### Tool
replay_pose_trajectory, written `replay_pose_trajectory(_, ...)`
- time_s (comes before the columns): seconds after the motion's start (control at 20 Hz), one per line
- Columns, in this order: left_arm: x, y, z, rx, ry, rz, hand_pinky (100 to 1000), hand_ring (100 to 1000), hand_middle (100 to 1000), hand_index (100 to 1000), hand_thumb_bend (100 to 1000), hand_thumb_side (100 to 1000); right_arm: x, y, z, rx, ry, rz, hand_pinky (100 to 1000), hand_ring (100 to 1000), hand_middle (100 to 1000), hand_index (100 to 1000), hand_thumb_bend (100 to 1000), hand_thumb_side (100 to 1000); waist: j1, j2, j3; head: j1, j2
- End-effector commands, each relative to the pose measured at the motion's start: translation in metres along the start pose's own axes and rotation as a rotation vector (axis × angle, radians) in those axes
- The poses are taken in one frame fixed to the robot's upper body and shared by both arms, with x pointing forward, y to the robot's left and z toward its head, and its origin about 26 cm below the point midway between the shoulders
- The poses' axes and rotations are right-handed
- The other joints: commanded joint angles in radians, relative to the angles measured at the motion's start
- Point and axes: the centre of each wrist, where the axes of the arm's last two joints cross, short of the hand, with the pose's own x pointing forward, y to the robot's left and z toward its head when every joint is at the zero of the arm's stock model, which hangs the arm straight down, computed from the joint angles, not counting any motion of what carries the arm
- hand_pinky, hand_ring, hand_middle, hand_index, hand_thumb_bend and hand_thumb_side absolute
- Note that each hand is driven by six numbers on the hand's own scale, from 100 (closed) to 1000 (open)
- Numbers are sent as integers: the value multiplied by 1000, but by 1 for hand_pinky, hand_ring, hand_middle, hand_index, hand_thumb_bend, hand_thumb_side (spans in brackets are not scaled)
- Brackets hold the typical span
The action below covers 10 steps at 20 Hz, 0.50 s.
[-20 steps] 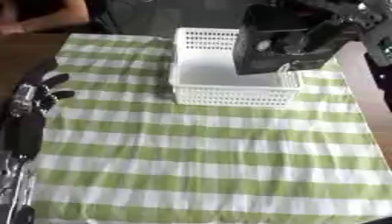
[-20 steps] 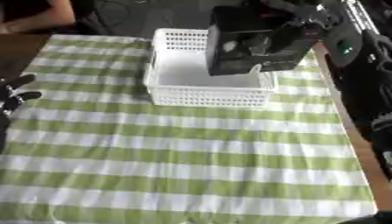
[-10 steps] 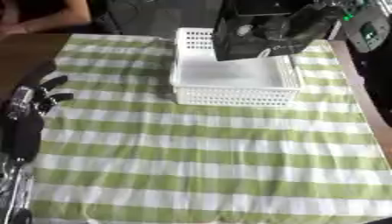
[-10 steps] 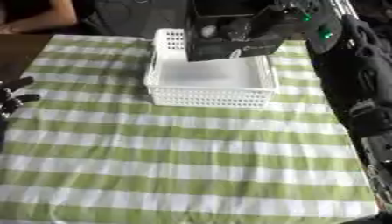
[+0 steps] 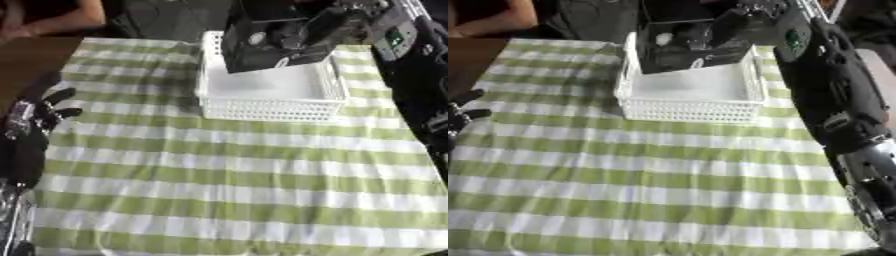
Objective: Pick up objects on the table and place them in the box.
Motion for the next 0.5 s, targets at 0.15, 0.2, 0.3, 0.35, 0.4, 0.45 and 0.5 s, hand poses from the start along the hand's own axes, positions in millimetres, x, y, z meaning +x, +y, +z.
replay_pose_trajectory(0.15,6,1,-5,-7,-31,-1,735,874,974,905,100,1000,-1,-6,0,-1,-6,24,100,267,321,412,100,310,6,-8,1,-12,-4)
replay_pose_trajectory(0.2,7,1,-5,-8,-32,0,735,874,974,905,100,1000,-2,-4,0,4,-4,22,100,268,321,412,100,291,7,-7,2,-14,-5)
replay_pose_trajectory(0.3,7,0,-6,-10,-36,3,735,874,974,905,100,1000,-2,0,-2,13,2,18,100,268,322,412,100,311,10,-3,5,-20,-11)
replay_pose_trajectory(0.35,7,-1,-6,-12,-38,6,735,874,974,904,100,1000,-2,1,-3,16,6,17,100,269,323,412,100,198,11,-1,8,-24,-15)
replay_pose_trajectory(0.4,8,-2,-7,-15,-41,9,735,874,974,904,100,1000,-2,2,-4,18,13,19,100,271,324,412,100,310,13,2,11,-30,-19)
replay_pose_trajectory(0.45,8,-3,-8,-18,-44,12,735,874,974,904,100,1000,-3,3,-5,21,24,24,100,272,325,412,100,310,14,5,15,-35,-23)
replay_pose_trajectory(0.5,8,-3,-8,-21,-46,15,735,874,974,904,100,1000,-3,4,-6,23,34,31,100,272,325,411,100,310,15,8,19,-40,-26)
